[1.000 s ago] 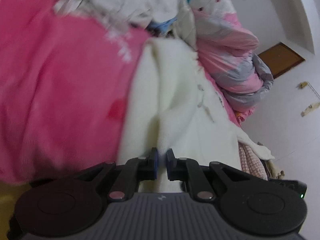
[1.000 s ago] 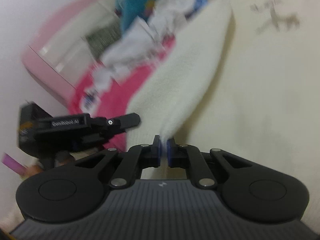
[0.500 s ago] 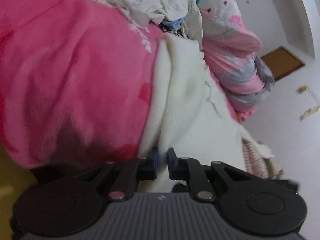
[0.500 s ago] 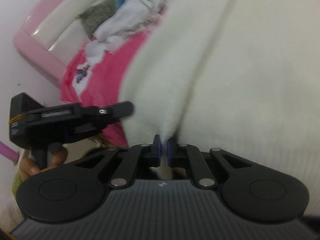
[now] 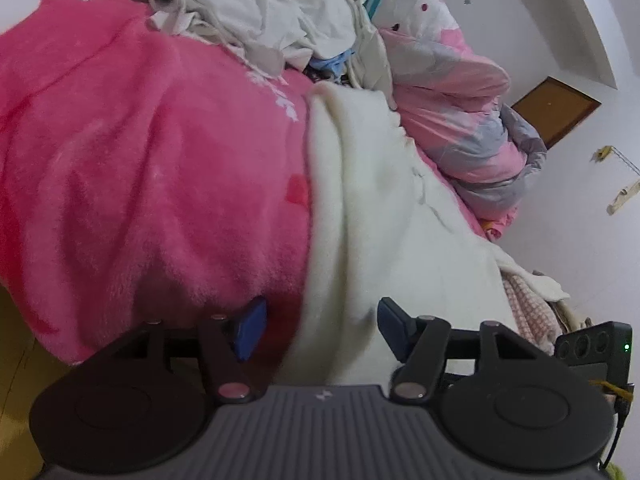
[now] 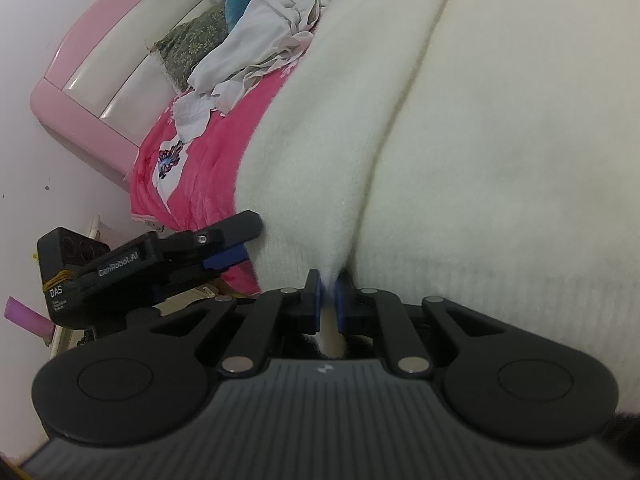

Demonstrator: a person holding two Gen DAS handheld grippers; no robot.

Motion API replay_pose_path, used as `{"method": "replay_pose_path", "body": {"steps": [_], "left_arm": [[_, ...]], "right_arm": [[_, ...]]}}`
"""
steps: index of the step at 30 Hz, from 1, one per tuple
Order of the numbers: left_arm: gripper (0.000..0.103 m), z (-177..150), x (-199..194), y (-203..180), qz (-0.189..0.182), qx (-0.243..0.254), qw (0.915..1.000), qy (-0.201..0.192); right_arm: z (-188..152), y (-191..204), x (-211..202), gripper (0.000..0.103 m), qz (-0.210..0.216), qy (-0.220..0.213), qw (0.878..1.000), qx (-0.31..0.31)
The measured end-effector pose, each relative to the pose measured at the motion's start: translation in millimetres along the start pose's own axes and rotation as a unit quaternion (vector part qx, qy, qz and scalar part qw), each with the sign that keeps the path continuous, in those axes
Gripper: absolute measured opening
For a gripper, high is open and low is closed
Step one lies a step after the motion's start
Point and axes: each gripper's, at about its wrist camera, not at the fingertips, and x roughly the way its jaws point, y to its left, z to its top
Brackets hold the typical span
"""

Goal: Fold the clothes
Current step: 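Open the right gripper and smooth the folded side with the left gripper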

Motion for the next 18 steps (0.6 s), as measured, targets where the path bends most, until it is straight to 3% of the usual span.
{"method": "replay_pose_path", "body": {"steps": [2, 6, 10, 14, 18], "left_arm": [[0.053, -3, 2, 2, 0.004, -0.005, 0.9999, 0.013], [0.051, -6, 0, 0, 0.024, -0.009, 0.9991, 0.034], [0.051, -6, -36, -19, 0.044, 0.026, 0.9983, -0.03], [0.052, -3, -52, -49, 0.026, 0.08, 0.9941, -0.069], [0.052, -8, -23, -79, -0.015, 0.147, 0.9879, -0.048]], "right_arm": [[-2, 1, 1, 0.006, -0.007, -0.001, 1.0, -0.01], [-6, 1, 5, 0.006, -0.022, 0.013, 0.999, -0.033], [-7, 9, -13, 0.008, -0.04, 0.037, 0.995, -0.084], [25, 16, -58, 0.01, -0.045, -0.029, 0.991, -0.124], [83, 34, -62, 0.01, -0.065, -0.099, 0.974, -0.195]]}}
